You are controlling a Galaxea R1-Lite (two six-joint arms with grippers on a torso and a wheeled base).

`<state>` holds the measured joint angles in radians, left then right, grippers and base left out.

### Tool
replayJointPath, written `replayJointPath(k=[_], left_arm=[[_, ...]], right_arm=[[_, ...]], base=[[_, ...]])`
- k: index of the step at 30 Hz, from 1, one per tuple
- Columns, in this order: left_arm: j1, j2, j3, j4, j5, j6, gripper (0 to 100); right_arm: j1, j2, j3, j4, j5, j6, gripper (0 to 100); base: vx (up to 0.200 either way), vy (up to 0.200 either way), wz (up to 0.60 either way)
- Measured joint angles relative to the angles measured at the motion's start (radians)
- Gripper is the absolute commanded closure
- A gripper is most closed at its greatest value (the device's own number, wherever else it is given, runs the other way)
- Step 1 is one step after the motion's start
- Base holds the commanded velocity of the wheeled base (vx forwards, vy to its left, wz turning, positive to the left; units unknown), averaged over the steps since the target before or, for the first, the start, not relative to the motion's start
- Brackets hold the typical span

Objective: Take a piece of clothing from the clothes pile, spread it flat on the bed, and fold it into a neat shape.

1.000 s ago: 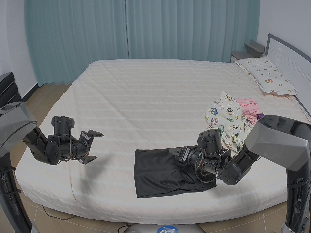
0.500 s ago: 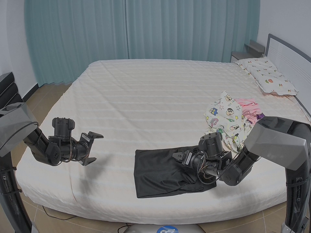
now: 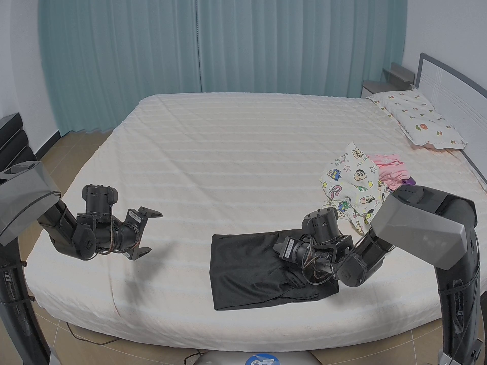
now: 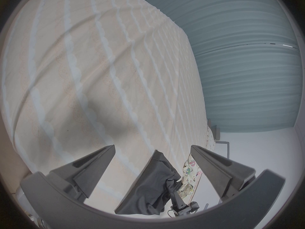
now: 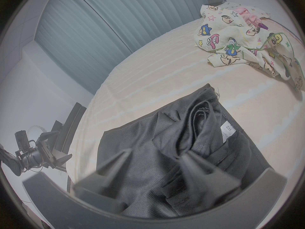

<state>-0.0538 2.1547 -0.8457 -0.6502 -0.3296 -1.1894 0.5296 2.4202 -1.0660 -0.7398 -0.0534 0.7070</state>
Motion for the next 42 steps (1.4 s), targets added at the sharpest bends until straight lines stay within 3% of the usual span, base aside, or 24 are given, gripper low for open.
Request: replayJointPath(k=[29, 30, 42], left_arm=[[0.000, 0.003, 0.001, 0.000, 0.001, -0.001, 0], [0.000, 0.003, 0.000, 0.000, 0.001, -0.001, 0], [0.000, 0.003, 0.000, 0.000, 0.001, 0.000, 0]], right_arm=[[-0.216, 0.010, -0.067, 0.007, 0.004, 0.076, 100], [-0.220, 0.013, -0.067, 0.007, 0.004, 0.076, 0], [-0.238, 0.005, -0.019, -0.016, 0.006, 0.068, 0]], base=[[0.000, 0.000, 0.00], [0.000, 0.000, 0.00], [0.000, 0.000, 0.00]])
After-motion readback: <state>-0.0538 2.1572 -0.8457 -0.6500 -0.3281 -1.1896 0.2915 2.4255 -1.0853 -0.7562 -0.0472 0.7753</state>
